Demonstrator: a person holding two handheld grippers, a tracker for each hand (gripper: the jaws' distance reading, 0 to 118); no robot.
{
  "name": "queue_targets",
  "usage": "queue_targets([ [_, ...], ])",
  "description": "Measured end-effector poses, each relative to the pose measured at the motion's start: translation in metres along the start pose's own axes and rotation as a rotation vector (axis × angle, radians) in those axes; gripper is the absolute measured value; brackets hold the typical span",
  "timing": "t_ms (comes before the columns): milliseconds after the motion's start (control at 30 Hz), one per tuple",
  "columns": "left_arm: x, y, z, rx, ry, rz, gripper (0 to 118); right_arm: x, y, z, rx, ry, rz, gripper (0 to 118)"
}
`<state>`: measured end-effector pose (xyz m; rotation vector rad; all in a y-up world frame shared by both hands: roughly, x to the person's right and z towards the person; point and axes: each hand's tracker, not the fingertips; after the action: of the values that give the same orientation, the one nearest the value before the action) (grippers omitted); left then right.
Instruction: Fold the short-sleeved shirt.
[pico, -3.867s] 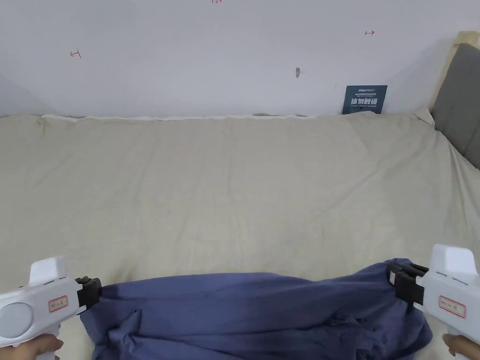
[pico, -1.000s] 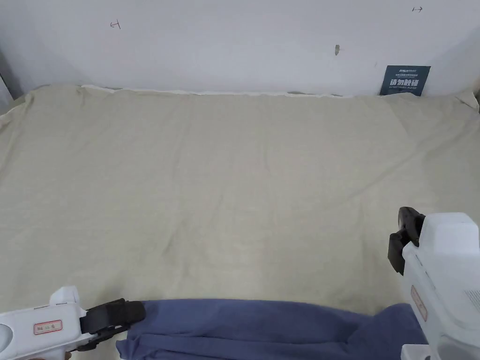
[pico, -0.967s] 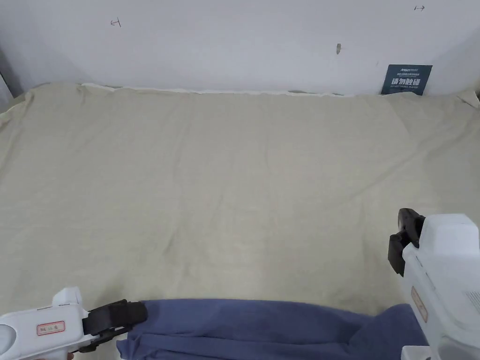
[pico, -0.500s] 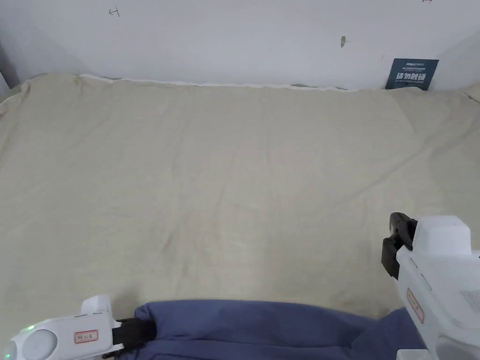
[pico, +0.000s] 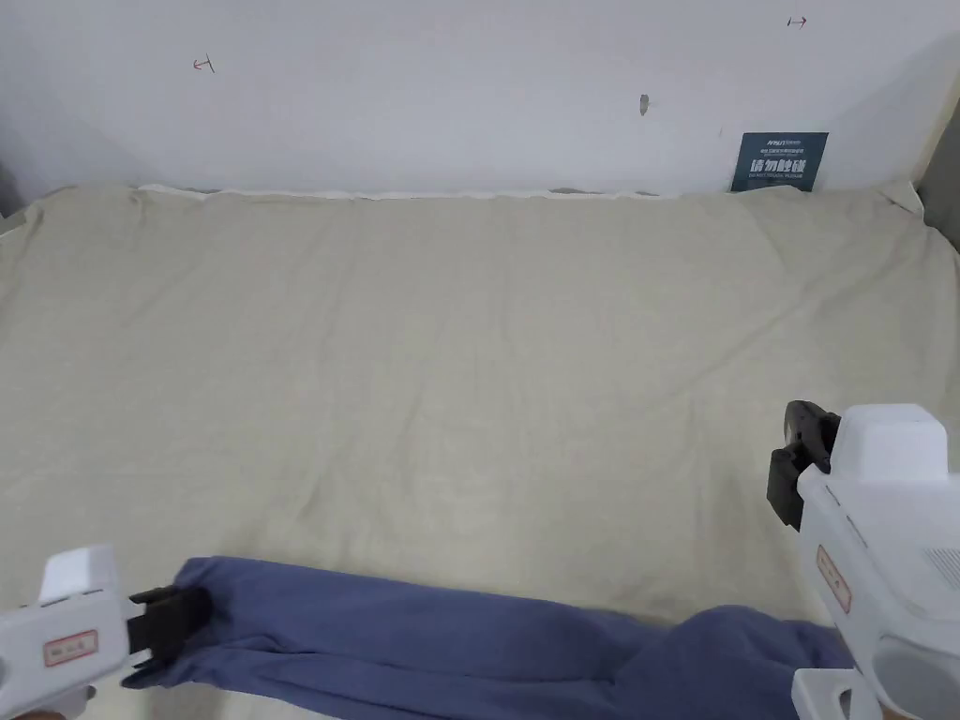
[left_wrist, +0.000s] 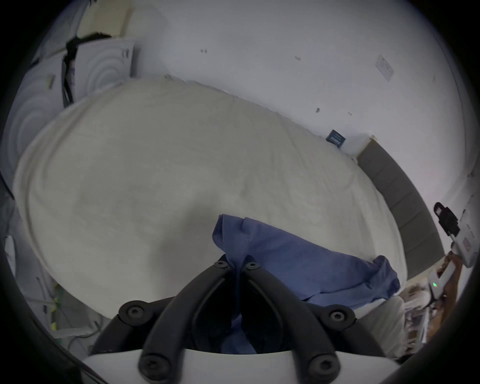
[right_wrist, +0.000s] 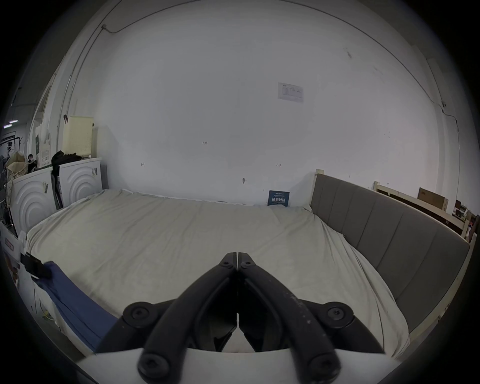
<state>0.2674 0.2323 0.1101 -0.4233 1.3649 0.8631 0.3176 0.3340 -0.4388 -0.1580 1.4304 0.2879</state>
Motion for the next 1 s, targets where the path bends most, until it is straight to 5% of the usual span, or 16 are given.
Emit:
queue_targets([
  [233,0.014,-0.007,0.019,-0.026,0.09,0.006,6,0.013,-0.001,0.009,0.015,-0.001,-0.016,1],
  [533,0.13,-0.033,-0.035,-0.152,-0.153,-0.077,6,0.021,-0.005,0.022,0.016,-0.001,-0.014,1],
  [833,0.226,-0.072,-0.091,-0.348,-0.175,-0.245,6,0.042,-0.009,0.031,0.008,-0.042,-0.021,1],
  [867,0.231,-0.075,-0.094,-0.353,-0.148,-0.27,11,0.045,-0.009,0.032,0.006,-0.047,-0.021,1],
  [1000,0.235,-0.078,-0.086,-0.321,-0.231,-0.257,117,0.052,-0.01,0.034,0.004,-0.062,-0.025,1],
])
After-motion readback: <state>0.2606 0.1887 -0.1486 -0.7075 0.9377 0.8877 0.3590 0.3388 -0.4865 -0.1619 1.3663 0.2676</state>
